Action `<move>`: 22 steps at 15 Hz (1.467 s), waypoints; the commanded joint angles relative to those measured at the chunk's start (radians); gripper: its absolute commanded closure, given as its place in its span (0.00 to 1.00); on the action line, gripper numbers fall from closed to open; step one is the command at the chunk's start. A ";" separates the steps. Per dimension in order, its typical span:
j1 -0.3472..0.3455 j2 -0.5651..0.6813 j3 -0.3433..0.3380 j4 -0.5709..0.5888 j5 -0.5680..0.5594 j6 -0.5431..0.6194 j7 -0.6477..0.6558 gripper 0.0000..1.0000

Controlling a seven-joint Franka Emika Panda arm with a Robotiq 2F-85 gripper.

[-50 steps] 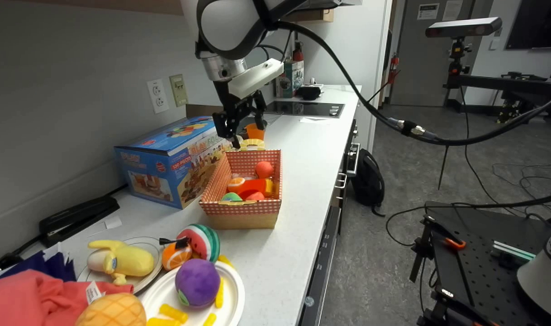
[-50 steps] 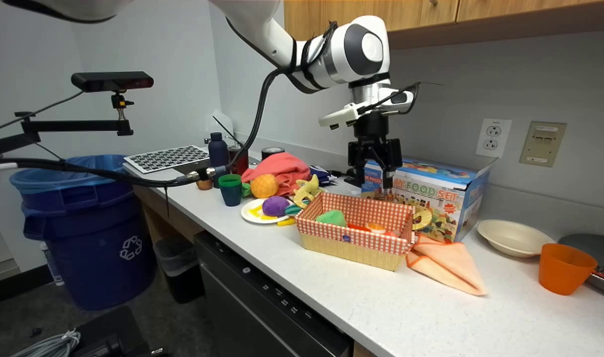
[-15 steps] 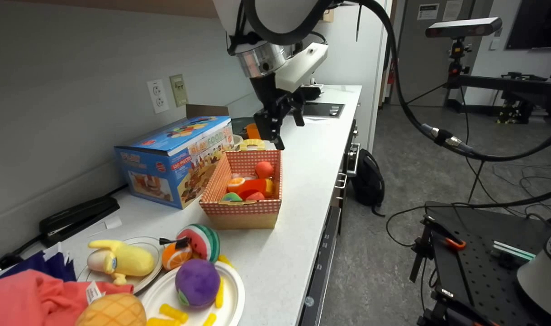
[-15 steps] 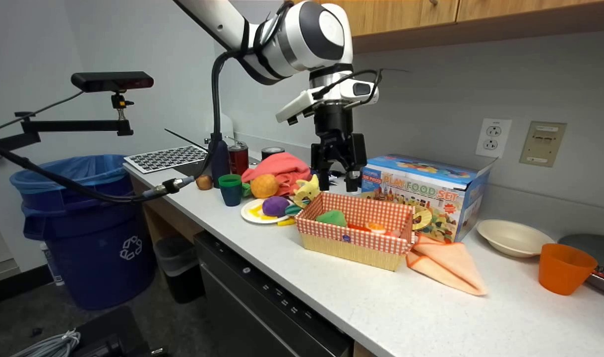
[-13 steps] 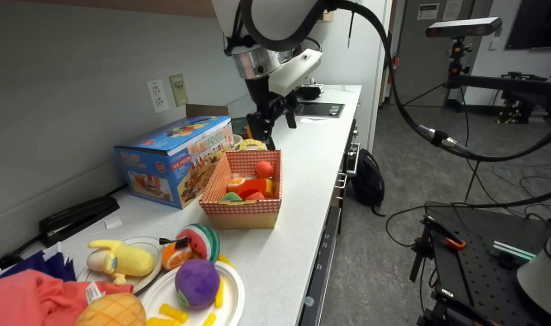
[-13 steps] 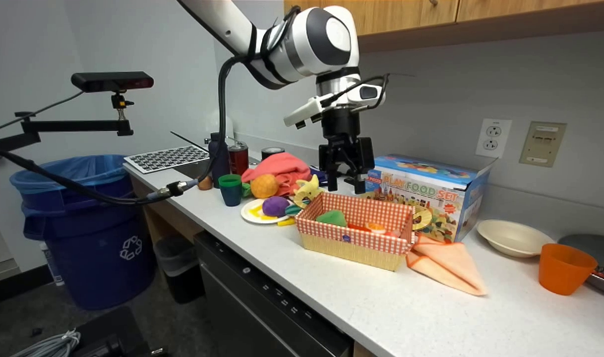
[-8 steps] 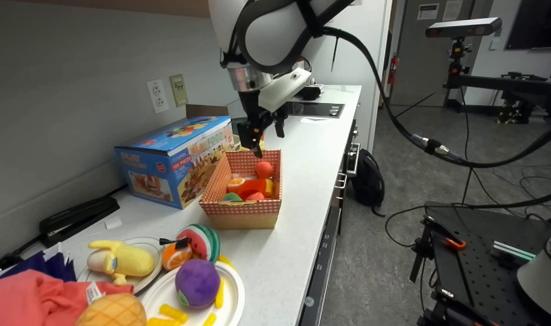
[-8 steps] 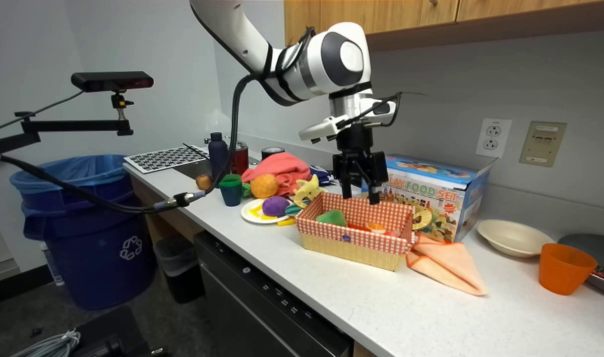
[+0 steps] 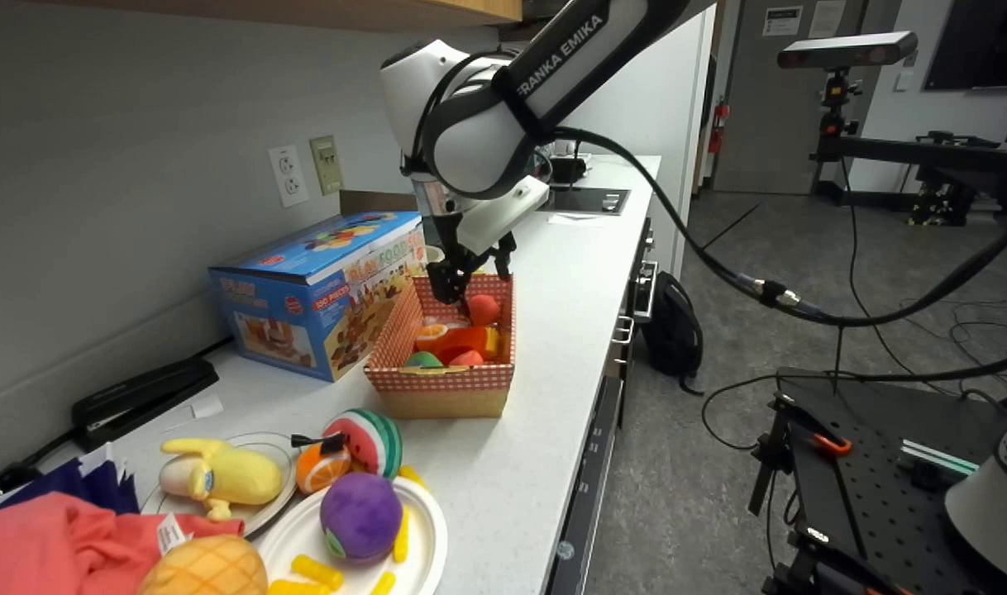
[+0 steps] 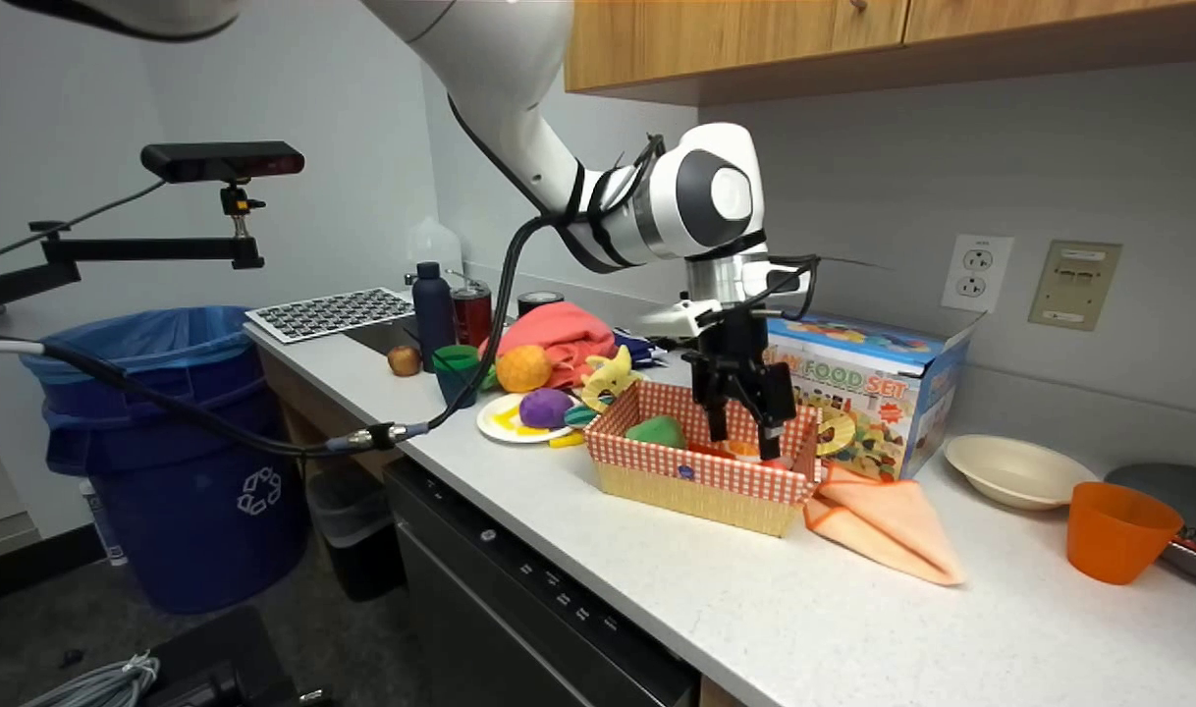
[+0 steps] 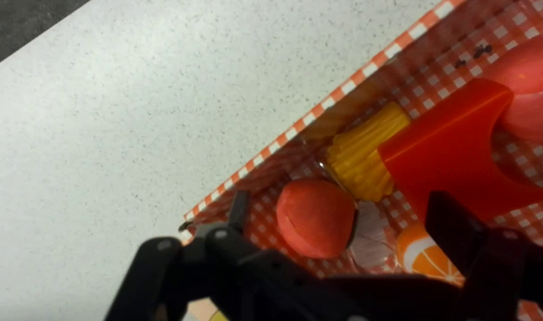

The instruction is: Remove the strawberry plushie from the box

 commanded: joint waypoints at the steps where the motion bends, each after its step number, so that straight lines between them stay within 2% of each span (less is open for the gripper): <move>1: 0.006 0.079 -0.025 0.079 0.029 -0.009 0.028 0.00; 7: 0.007 0.118 -0.034 0.115 0.076 -0.012 0.062 0.00; 8: 0.007 0.120 -0.034 0.116 0.082 -0.008 0.066 0.21; 10: 0.008 0.118 -0.036 0.110 0.091 -0.002 0.072 0.32; 13: 0.013 0.116 -0.044 0.099 0.084 0.004 0.094 0.58; 18: 0.022 0.101 -0.058 0.075 0.068 0.020 0.139 0.95; 20: 0.031 0.070 -0.066 0.049 0.055 0.035 0.166 1.00; 22: 0.039 0.023 -0.069 0.013 0.044 0.064 0.180 1.00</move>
